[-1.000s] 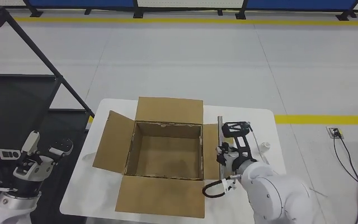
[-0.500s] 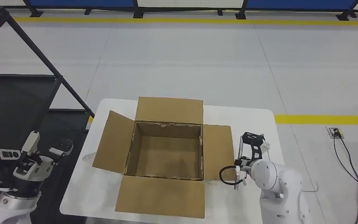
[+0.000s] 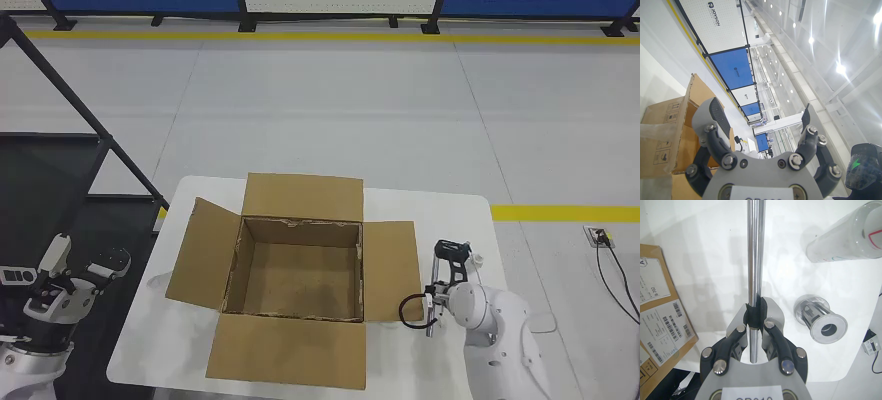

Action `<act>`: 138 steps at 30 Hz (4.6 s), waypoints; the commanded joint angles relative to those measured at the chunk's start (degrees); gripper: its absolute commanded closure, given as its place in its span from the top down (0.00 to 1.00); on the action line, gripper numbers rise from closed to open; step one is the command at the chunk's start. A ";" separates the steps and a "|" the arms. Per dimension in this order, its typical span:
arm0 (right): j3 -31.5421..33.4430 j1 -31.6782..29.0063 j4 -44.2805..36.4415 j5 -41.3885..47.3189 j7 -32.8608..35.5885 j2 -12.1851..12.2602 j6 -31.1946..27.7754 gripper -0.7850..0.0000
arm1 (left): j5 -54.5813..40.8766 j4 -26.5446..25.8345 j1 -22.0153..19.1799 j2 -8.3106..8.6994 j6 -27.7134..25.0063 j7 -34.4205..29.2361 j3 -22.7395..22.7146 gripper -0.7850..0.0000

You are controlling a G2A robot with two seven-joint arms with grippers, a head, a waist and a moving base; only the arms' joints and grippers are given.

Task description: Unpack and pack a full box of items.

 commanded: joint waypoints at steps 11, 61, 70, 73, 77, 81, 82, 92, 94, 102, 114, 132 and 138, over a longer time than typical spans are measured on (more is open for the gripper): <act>-0.15 2.66 6.67 -0.10 -1.40 0.78 -0.58 0.08 | 0.00 0.00 0.00 0.00 0.00 0.00 0.00 1.00; -4.23 1.89 -17.09 19.04 3.76 2.19 5.39 1.00 | 0.00 0.00 0.00 0.00 0.00 0.00 0.00 1.00; -6.53 2.56 -15.88 19.27 5.06 2.68 5.61 1.00 | 0.00 0.00 0.00 0.00 0.00 0.00 0.00 1.00; -7.44 2.91 -15.71 19.50 5.52 2.81 5.63 1.00 | 0.00 0.00 0.00 0.00 0.00 0.00 0.00 1.00; -8.73 3.26 -15.58 19.46 5.93 2.98 5.70 1.00 | 0.00 0.00 0.00 0.00 0.00 0.00 0.00 1.00; -9.98 3.78 -15.32 19.41 6.07 3.11 6.01 1.00 | 0.00 0.00 0.00 0.00 0.00 0.00 0.00 1.00; -10.34 3.89 -15.23 19.38 6.04 3.13 6.03 1.00 | 0.00 0.00 0.00 0.00 0.00 0.00 0.00 1.00; -13.62 5.13 -13.97 19.61 5.75 3.31 6.71 1.00 | 0.00 0.00 0.00 0.00 0.00 0.00 0.00 1.00; -13.96 5.14 -13.93 20.18 5.58 3.35 6.66 1.00 | 0.00 0.00 0.00 0.00 0.00 0.00 0.00 1.00; -14.37 3.03 -18.39 20.21 5.05 3.79 7.03 1.00 | 0.00 0.00 0.00 0.00 0.00 0.00 0.00 1.00; -14.03 -5.54 -33.65 13.67 4.38 4.91 7.96 0.54 | 0.00 0.00 0.00 0.00 0.00 0.00 0.00 1.00; -16.90 1.44 -16.51 11.62 9.67 4.77 10.67 0.01 | 0.00 0.00 0.00 0.00 0.00 0.00 0.00 1.00; -16.67 1.83 -12.60 13.96 8.84 4.79 10.34 0.00 | 0.00 0.00 0.00 0.00 0.00 0.00 0.00 1.00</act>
